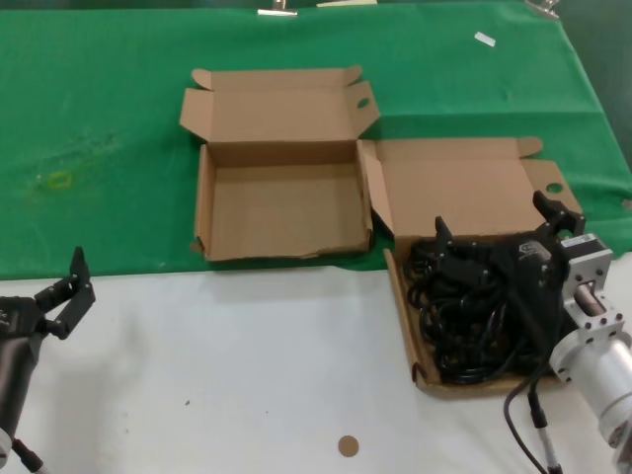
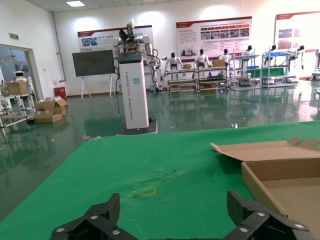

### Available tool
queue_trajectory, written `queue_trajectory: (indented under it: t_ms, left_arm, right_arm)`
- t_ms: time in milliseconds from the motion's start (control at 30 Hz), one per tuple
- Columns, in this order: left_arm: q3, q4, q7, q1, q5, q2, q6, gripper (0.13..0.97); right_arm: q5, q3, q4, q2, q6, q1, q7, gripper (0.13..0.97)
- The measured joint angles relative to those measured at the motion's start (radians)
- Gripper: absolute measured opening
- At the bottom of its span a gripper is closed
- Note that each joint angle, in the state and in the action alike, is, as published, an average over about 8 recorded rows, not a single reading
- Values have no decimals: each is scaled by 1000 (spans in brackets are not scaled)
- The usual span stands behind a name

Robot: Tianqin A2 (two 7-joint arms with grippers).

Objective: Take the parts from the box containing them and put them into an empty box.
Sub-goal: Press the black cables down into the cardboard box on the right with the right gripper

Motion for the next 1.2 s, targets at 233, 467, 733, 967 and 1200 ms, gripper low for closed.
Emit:
queue_trajectory:
  t_ms: [233, 467, 733, 967, 1200]
  left_arm:
    - [0, 0, 0, 0, 0, 0, 0, 705]
    - [0, 0, 0, 0, 0, 0, 0, 566]
    - [0, 0, 0, 0, 0, 0, 0, 390]
    - [0, 0, 0, 0, 0, 0, 0, 269]
    - [0, 0, 0, 0, 0, 0, 0, 184]
  right_arm:
    - [87, -88, 11, 87, 78, 0, 4, 966]
    - [207, -214, 37, 227, 147, 15, -28, 966]
    - [342, -396, 62, 447, 163, 82, -60, 966]
    - [401, -537, 75, 625, 119, 177, -62, 966]
    - [342, -578, 54, 751, -44, 251, -10, 966]
